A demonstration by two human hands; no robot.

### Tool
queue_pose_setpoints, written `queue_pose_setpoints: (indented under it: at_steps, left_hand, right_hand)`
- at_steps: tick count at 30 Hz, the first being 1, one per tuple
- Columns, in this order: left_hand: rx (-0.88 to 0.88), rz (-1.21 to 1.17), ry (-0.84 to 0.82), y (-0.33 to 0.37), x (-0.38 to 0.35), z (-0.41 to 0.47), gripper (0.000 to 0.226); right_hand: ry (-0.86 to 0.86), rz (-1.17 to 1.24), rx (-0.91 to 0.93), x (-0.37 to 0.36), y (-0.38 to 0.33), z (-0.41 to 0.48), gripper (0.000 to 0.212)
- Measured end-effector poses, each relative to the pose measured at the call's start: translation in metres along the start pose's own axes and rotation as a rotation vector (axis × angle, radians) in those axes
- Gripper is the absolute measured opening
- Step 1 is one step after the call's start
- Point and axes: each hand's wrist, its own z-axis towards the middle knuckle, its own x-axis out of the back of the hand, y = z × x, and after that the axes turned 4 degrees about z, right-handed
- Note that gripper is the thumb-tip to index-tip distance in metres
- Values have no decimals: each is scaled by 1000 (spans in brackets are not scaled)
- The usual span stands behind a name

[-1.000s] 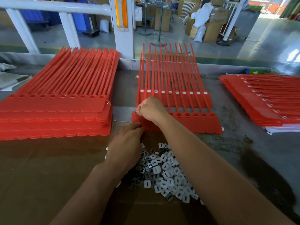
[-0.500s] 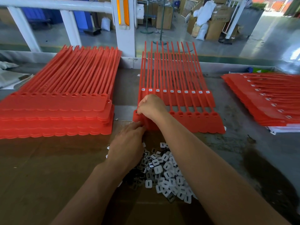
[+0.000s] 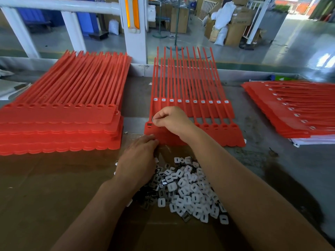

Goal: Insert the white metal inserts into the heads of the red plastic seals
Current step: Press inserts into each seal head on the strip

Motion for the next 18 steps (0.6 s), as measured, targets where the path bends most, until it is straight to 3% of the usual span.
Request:
queue_pose_setpoints:
  at_steps: [5, 11, 18]
  left_hand:
    - [10, -14, 6, -2, -3, 3, 53]
    - [26, -61, 19, -5, -6, 5, 54]
    - [20, -53, 17, -6, -7, 5, 54]
  right_hand:
    - [-138, -247, 98, 22, 6, -30, 2]
    - [-360, -427, 93, 32, -2, -65, 16]
    - [-353, -639, 84, 16, -10, -78, 19]
